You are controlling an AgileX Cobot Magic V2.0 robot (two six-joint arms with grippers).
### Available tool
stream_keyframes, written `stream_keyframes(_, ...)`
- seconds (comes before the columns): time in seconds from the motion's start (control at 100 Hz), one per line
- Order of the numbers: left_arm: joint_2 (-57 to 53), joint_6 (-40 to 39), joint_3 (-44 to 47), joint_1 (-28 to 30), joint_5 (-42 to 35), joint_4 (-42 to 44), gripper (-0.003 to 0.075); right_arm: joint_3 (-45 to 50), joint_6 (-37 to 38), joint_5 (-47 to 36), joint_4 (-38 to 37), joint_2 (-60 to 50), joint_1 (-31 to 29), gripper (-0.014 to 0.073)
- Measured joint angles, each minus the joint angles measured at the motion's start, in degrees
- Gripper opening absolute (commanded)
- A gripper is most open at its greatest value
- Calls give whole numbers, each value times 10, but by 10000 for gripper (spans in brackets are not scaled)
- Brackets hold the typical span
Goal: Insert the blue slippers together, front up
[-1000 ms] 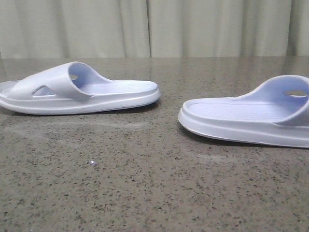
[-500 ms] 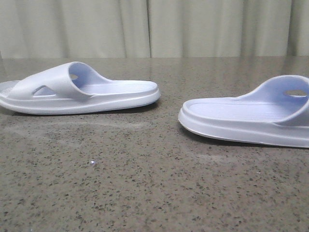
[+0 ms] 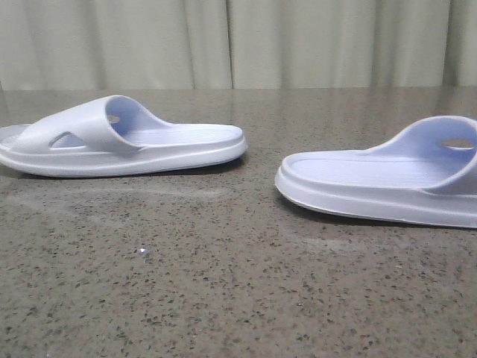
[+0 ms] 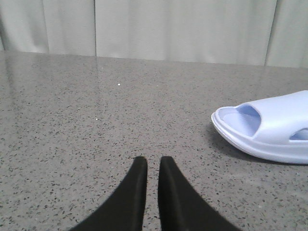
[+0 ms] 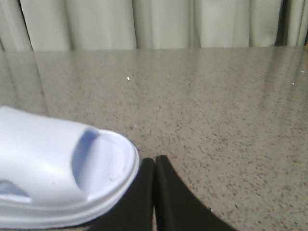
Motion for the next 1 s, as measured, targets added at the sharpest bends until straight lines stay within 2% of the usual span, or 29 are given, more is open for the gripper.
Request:
stream_keyframes(0.16,0,0,0,0,-24,-49,15,0,0,-36,89,0,0,-99)
stream_keyframes(0.34,0,0,0,0,-32,-179,15,0,0,-43,160,0,0,-99)
stream_keyframes(0.49,0,0,0,0,-45,-299,15,0,0,-65,265,0,0,-99)
stream_keyframes(0.59,0,0,0,0,-52,-337,15,0,0,-77,311,0,0,-94)
stream_keyframes(0.71,1,0,-13,0,-37,-320,15,-14,-12,-50,315,0,0,-76)
stream_keyframes(0.81,21,0,-56,0,-4,-279,15,-56,-23,-6,286,9,0,-76)
stream_keyframes(0.92,79,0,-124,0,25,-217,15,-121,-29,38,241,74,-1,-76)
stream_keyframes(1.0,134,0,-196,0,75,-161,15,-180,-30,93,190,141,-3,-77)
